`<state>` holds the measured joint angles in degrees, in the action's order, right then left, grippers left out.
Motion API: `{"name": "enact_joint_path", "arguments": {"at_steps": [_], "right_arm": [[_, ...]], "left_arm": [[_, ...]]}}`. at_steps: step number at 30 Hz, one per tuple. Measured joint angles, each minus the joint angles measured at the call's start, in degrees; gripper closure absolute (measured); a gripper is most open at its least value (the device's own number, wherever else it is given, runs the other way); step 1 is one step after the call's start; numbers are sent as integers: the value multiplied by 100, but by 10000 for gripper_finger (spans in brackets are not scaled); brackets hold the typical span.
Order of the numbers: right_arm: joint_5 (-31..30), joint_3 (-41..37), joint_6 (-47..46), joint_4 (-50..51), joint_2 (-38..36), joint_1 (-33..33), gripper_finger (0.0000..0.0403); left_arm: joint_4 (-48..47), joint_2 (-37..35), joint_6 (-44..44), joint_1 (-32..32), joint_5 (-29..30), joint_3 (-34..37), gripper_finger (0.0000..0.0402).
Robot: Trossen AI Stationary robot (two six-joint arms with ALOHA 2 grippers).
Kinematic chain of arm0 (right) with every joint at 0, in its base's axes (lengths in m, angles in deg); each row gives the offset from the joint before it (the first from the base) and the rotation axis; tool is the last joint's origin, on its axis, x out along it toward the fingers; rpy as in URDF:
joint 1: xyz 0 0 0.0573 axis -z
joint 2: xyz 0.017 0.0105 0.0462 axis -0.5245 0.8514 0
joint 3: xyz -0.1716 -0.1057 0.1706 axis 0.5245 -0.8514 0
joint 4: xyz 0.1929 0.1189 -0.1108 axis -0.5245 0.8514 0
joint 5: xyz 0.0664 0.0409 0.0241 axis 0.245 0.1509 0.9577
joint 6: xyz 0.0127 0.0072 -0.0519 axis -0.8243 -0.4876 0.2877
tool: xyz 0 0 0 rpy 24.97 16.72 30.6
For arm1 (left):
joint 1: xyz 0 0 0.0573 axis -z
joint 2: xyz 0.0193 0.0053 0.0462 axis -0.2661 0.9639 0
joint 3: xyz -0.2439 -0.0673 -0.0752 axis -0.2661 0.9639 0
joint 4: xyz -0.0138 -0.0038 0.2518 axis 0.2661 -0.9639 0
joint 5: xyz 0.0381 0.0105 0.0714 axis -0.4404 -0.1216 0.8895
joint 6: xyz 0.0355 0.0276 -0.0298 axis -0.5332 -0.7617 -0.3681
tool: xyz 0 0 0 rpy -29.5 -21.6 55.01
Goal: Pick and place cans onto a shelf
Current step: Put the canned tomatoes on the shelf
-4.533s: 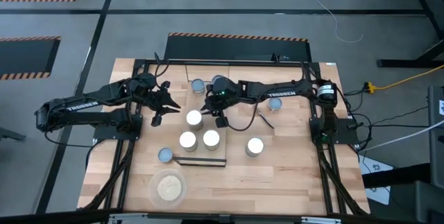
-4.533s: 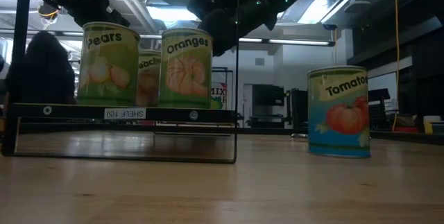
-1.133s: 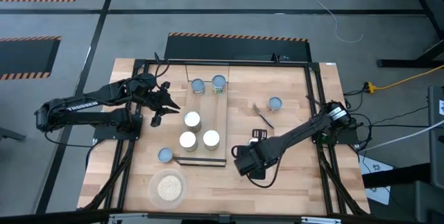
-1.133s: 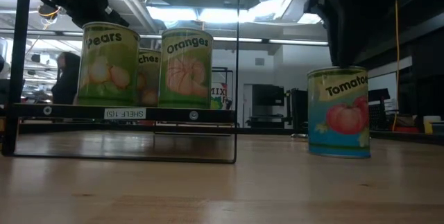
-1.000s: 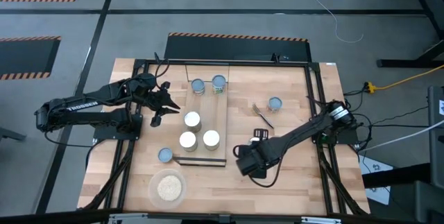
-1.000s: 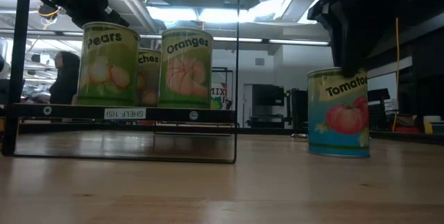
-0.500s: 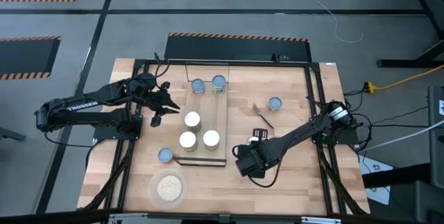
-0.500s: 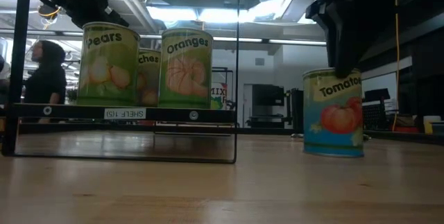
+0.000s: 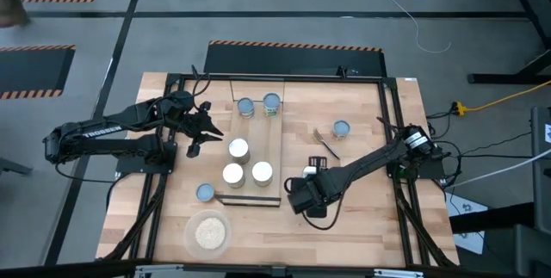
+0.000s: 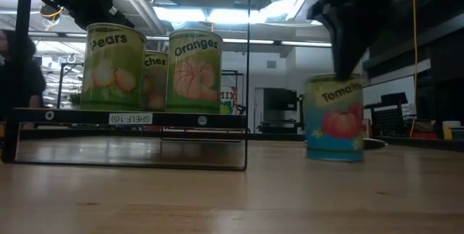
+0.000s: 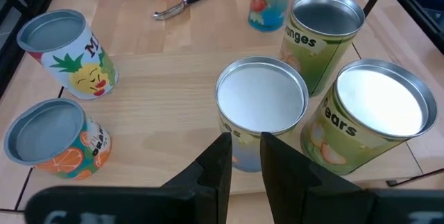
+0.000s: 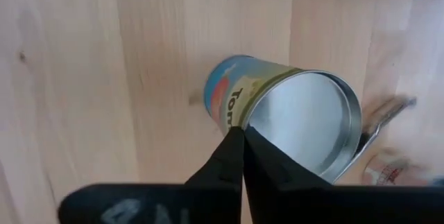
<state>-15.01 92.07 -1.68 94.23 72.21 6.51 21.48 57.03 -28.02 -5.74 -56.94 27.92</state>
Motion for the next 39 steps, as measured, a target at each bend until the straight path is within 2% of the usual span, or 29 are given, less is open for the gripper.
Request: {"name": "enact_joint_path", "arguments": {"at_steps": [12, 17, 21, 25, 39], "right_arm": [[-95, 1451, 1599, 376, -17, 805, 401], [-485, 1977, 2290, 241, -22, 1248, 402], [-484, 2070, 2776, -484, -36, 1539, 402], [-12, 2067, 3195, -1054, 21, 1692, 402], [116, 2048, 3200, -1092, 407, 1703, 402]], "left_arm": [[0, 0, 0, -1, 0, 0, 331], [0, 0, 0, 0, 0, 0, 331], [0, 0, 0, -1, 0, 0, 331], [2, 0, 0, 1, 0, 0, 331], [-2, 2, 0, -1, 0, 0, 331]]}}
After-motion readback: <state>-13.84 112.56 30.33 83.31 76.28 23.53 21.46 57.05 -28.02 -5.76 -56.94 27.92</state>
